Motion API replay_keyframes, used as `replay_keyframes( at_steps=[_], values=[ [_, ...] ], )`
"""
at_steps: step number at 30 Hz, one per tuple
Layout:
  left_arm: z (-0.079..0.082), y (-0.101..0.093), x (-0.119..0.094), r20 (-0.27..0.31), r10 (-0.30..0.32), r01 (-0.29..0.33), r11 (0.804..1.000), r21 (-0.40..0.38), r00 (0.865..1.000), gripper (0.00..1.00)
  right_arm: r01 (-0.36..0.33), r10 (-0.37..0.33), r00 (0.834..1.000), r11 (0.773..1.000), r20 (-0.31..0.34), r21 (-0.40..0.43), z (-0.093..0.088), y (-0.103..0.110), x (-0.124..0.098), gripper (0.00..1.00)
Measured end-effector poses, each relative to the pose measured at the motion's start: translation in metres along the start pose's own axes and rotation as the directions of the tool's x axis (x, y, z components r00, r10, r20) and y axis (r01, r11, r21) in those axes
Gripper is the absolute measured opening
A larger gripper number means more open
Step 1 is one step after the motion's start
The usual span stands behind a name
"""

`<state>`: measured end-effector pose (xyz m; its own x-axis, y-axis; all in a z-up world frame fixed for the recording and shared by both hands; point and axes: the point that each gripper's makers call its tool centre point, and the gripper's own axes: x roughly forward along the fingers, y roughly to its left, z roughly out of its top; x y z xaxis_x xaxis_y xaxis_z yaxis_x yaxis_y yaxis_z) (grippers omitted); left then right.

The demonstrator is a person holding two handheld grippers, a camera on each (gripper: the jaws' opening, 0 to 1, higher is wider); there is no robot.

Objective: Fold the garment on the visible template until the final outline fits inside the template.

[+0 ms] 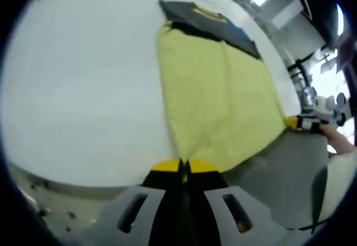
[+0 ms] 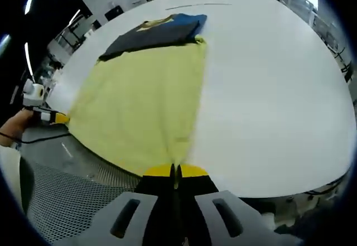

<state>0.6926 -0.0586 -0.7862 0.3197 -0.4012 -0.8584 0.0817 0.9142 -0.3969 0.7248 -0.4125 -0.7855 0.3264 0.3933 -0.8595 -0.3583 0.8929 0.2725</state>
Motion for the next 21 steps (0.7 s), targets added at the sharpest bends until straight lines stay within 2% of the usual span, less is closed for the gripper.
replay_keyframes(
  at_steps=[3,7,11,14,17,19,21],
  values=[
    [-0.002,0.001,-0.001,-0.003,0.009,-0.009,1.000,-0.005,1.000,0.00,-0.009,0.009,1.000,1.000,-0.009,0.005,-0.001,0.001,0.000,0.03],
    [0.000,-0.003,-0.009,0.023,-0.005,0.006,0.999,-0.034,1.000,0.00,-0.035,0.035,0.999,0.999,-0.003,0.037,0.001,0.003,-0.005,0.03],
    [0.004,-0.005,-0.017,0.044,-0.024,0.026,0.998,-0.049,0.999,0.00,-0.100,0.101,0.995,0.986,0.005,0.131,0.003,0.008,-0.015,0.03],
    [0.007,-0.011,-0.026,0.066,-0.044,0.049,0.996,-0.073,0.997,0.00,-0.136,0.135,0.991,0.976,0.014,0.168,0.005,0.012,-0.021,0.02],
    [0.009,-0.022,-0.034,0.101,-0.096,0.111,0.983,-0.148,0.990,0.00,-0.163,0.162,0.987,0.971,0.020,0.173,0.005,0.017,-0.030,0.02],
    [0.007,-0.028,-0.041,0.116,-0.128,0.150,0.967,-0.206,0.985,0.00,-0.177,0.178,0.984,0.970,0.013,0.167,0.002,0.021,-0.035,0.02],
    [0.004,-0.030,-0.049,0.127,-0.139,0.165,0.961,-0.223,0.982,0.00,-0.186,0.188,0.982,0.970,0.003,0.157,-0.003,0.024,-0.040,0.02]
  ],
)
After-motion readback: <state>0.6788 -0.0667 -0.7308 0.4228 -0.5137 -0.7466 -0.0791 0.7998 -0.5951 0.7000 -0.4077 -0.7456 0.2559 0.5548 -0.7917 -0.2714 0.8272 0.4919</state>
